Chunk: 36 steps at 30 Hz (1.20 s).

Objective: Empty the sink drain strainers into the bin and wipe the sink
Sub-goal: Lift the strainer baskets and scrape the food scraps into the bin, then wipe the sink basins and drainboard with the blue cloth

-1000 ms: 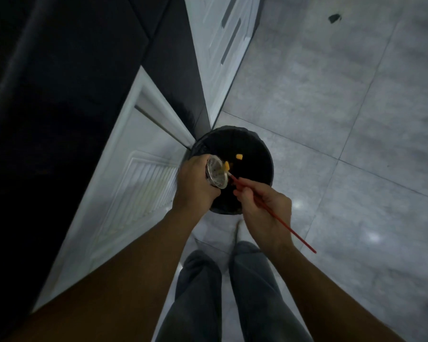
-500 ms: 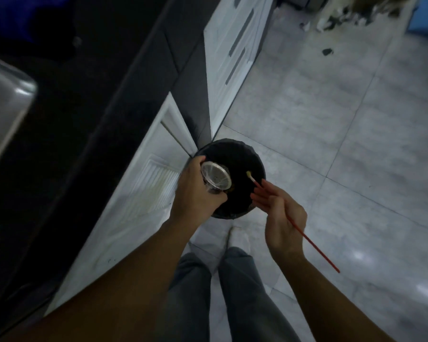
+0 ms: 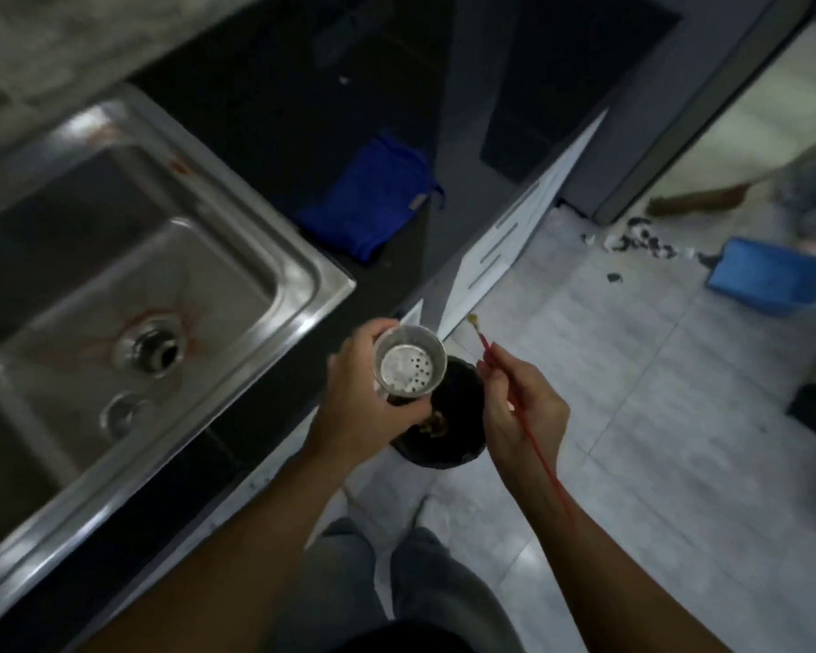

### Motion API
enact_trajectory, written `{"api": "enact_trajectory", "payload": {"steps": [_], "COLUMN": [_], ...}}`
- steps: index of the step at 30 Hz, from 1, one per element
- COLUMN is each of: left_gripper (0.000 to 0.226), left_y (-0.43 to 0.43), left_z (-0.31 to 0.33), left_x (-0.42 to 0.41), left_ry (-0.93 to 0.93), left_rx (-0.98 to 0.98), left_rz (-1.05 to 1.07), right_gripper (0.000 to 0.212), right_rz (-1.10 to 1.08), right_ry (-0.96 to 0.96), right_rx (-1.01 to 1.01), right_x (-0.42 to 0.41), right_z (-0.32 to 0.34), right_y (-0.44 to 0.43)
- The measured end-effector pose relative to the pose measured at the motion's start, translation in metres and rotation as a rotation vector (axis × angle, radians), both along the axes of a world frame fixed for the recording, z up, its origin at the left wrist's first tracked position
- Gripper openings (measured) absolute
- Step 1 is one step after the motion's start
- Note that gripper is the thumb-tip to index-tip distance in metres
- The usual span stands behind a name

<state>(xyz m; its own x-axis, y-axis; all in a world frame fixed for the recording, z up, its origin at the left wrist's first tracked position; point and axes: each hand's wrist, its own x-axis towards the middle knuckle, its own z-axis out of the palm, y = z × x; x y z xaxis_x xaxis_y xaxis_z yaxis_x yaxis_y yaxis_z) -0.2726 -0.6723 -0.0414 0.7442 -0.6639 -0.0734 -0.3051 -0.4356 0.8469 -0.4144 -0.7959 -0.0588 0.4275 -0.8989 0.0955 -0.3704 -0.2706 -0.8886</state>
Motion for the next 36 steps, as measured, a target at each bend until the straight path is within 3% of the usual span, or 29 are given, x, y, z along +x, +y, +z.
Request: {"api": "enact_trajectory", "payload": {"steps": [3, 7, 14, 20, 24, 29, 36], "left_gripper": [0.087, 0.084, 0.101, 0.091, 0.091, 0.096, 0.098], "left_y": [0.029, 0.074, 0.153, 0.186, 0.192, 0.188, 0.180], "left_z": [0.034, 0.058, 0.042, -0.003, -0.039, -0.086, -0.117], "left_x": [0.027, 0.076, 0.155, 0.199, 0.217, 0.234, 0.242], "left_ry": [-0.055, -0.113, 0.067, 0.135, 0.186, 0.311, 0.347], "left_rx": [-0.186, -0.246, -0.079, 0.097, 0.222, 0.297, 0.335], "left_rz": [0.110, 0.279, 0.448, 0.445, 0.430, 0.438, 0.378], "right_gripper": [0.032, 0.031, 0.031, 0.031, 0.029, 0.034, 0.037], "right_rz": [0.113, 0.271, 0.561, 0.764, 0.798, 0.799, 0.838], "right_ry": [-0.016, -0.026, 0.053, 0.311, 0.456, 0.502, 0.534], "right_rx": [-0.091, -0.210, -0.302, -0.296, -0.317, -0.332, -0.309], "right_x": [0.026, 0.074, 0.183, 0.248, 0.265, 0.270, 0.272], "right_z": [0.035, 0.062, 0.067, 0.039, 0.020, 0.016, 0.016], "right_y": [0.005, 0.025, 0.100, 0.129, 0.130, 0.133, 0.132]}}
